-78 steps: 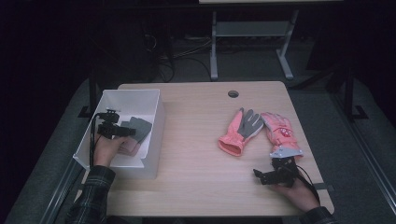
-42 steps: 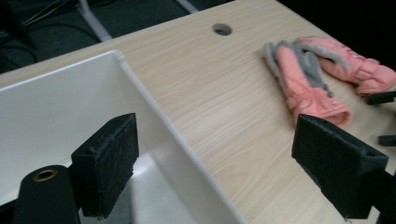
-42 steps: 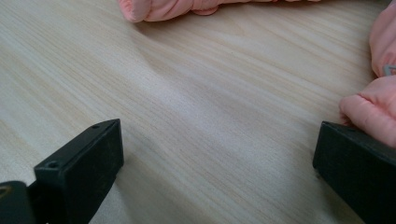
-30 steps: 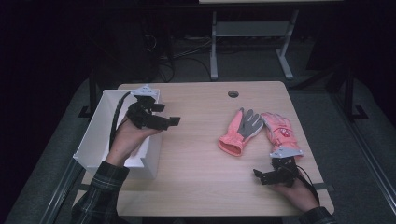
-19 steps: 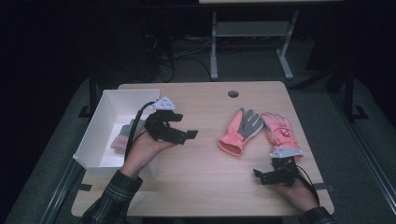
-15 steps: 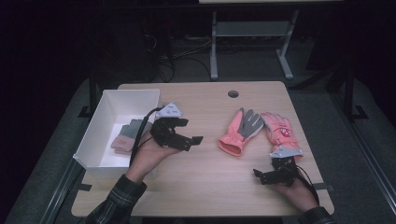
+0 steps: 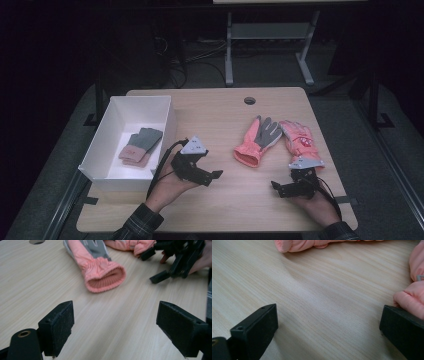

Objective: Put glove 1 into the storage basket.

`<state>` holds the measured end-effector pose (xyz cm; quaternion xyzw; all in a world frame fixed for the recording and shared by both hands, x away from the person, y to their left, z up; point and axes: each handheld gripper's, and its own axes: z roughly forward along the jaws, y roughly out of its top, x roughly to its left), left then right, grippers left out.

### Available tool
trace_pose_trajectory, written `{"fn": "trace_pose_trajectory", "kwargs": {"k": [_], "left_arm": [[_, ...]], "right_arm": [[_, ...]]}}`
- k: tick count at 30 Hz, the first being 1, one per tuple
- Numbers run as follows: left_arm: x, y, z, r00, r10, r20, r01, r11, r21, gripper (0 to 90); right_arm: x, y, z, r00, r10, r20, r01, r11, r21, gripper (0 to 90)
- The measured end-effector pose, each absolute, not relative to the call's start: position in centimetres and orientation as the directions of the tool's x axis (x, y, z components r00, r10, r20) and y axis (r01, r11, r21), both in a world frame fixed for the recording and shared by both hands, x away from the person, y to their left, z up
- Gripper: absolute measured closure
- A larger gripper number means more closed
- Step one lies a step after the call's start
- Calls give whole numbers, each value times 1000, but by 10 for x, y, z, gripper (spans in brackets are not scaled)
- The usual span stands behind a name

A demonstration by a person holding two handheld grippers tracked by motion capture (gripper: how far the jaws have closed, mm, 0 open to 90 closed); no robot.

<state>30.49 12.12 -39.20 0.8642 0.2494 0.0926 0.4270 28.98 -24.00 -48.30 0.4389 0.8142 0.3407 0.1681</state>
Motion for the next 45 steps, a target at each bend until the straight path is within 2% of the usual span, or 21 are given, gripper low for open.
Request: {"fn": "trace_pose_trajectory", "kwargs": {"k": [4,8,16,24,31,45], "left_arm": [[301,125,-411,856,517,-27,344,-531,774,141],[302,130,-430,851,524,-40,370,-542,754,141],[300,130,-458,848,530,11,364,-597,715,141],[298,130,-473,871,492,-3,362,-636,681,131],[298,137,-478,879,476,-3,330,-606,724,128],[298,136,-478,876,481,-3,335,-606,722,128]], "right_arm": [[290,-240,-483,-557,830,27,601,381,703,12],[290,-240,-483,-557,830,27,601,380,703,12],[290,-238,-482,-548,836,30,614,377,694,24],[287,-228,-464,-547,837,-10,613,409,676,289],[306,-225,-447,-553,829,82,634,355,687,628],[362,-206,-423,-509,854,107,630,284,723,663]]}}
